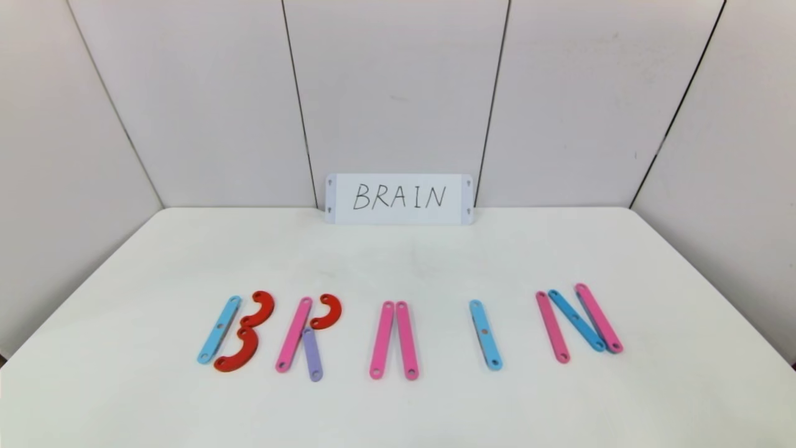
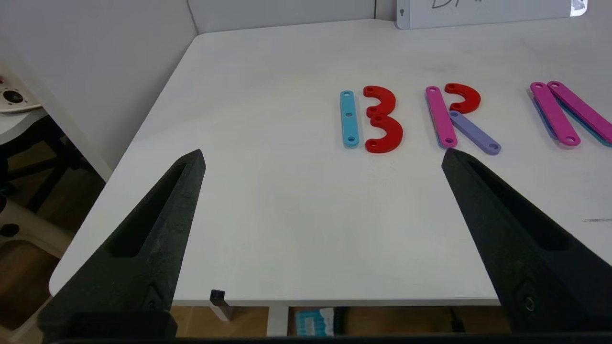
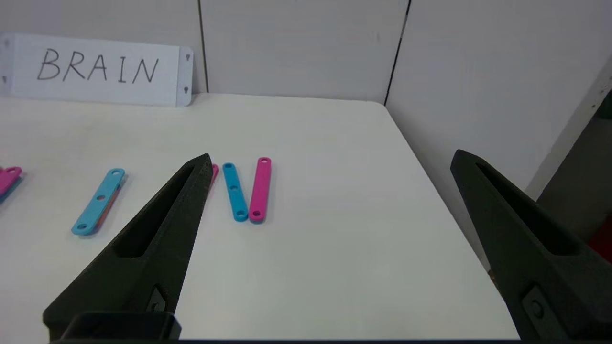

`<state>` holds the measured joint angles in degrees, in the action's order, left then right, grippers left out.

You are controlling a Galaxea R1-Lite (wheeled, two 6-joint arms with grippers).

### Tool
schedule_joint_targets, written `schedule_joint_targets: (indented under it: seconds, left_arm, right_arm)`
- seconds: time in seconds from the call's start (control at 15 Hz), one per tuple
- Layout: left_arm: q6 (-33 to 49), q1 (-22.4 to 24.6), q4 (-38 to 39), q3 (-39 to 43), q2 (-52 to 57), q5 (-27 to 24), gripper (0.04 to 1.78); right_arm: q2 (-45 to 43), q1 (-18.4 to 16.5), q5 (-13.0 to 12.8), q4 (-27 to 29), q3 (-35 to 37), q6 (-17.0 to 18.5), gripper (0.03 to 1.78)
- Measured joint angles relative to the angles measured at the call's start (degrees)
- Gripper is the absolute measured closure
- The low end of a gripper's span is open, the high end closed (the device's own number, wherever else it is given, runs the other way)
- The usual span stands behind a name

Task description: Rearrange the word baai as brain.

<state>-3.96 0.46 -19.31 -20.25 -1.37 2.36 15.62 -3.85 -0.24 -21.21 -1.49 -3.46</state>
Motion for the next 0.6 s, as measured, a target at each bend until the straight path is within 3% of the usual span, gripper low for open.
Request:
schedule_joint_targets:
  seconds: [0.2,0.47,0.6]
  left_arm:
    - [0.0,0.0,1.9,1.3,1.1,0.0,0.08]
    - [0.3,-0.1,4.8,3.3,1.4,0.0,0.08]
    - [0.6,-0.1,4.9,3.8,1.4,0.1,0.08]
  right_arm:
    - [-0.7,0.8,0.1,6.1,-4.2,0.2,0.07]
    - [-1.8,5.4,0.5,15.9,-8.5,1.1,0.07]
    - [-3.9,5.1,0.1,16.3,-7.1,0.6,0.07]
